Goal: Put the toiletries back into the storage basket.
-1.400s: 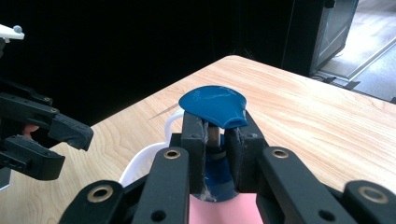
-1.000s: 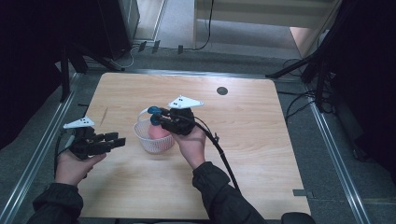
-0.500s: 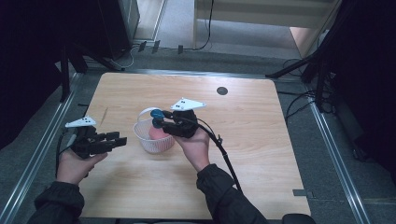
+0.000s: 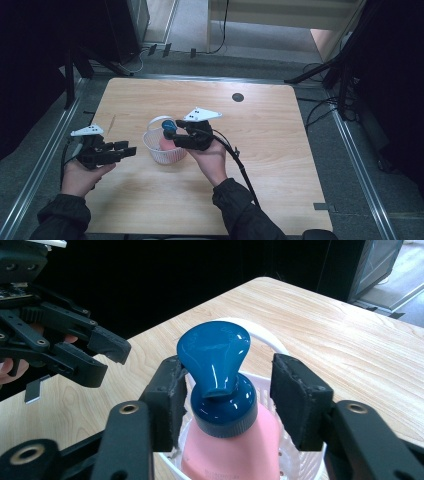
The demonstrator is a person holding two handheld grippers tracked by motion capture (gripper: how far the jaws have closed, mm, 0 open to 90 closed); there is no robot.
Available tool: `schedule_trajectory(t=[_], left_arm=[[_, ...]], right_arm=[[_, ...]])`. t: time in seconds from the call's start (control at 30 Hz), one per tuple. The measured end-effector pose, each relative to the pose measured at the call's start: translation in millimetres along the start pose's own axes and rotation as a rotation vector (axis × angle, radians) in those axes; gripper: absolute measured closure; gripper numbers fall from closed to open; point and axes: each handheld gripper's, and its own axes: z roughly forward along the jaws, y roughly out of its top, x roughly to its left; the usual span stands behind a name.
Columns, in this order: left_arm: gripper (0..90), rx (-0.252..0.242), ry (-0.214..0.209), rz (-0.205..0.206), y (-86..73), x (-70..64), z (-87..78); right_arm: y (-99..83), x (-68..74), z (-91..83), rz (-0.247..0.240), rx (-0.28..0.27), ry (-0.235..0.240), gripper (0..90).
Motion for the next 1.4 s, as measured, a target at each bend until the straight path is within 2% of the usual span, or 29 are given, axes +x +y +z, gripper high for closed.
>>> schedule_trajectory(t=[0.1,0.23,0.4,0.6,0.8,1.4], left_arm=[[47.1,0.003,0.001,-0.001,0.2,0.2,0.1],[46.9,0.004,0.002,0.0,0.2,-0.1,0.2],[46.6,0.005,0.002,-0.002,0.2,0.6,0.2],[46.0,0.002,0.005,-0.008,0.3,0.4,1.0],[45.1,0.006,0.004,-0.003,0.2,0.6,3.5],[39.0,0.015,0.004,0.017,2.2,5.2,14.5]], right_arm=[[0.7,0.6,-4.0,-0.01,0.002,0.0,44.7],[1.6,-0.9,-8.2,0.001,-0.007,0.01,43.3],[2.8,-1.4,-14.7,-0.011,0.001,0.006,42.9],[4.6,-3.0,-24.2,-0.003,-0.001,0.002,44.3],[4.1,-11.5,-37.9,0.009,0.024,0.01,48.6],[-15.5,-36.5,-75.9,0.006,0.042,-0.03,51.3]])
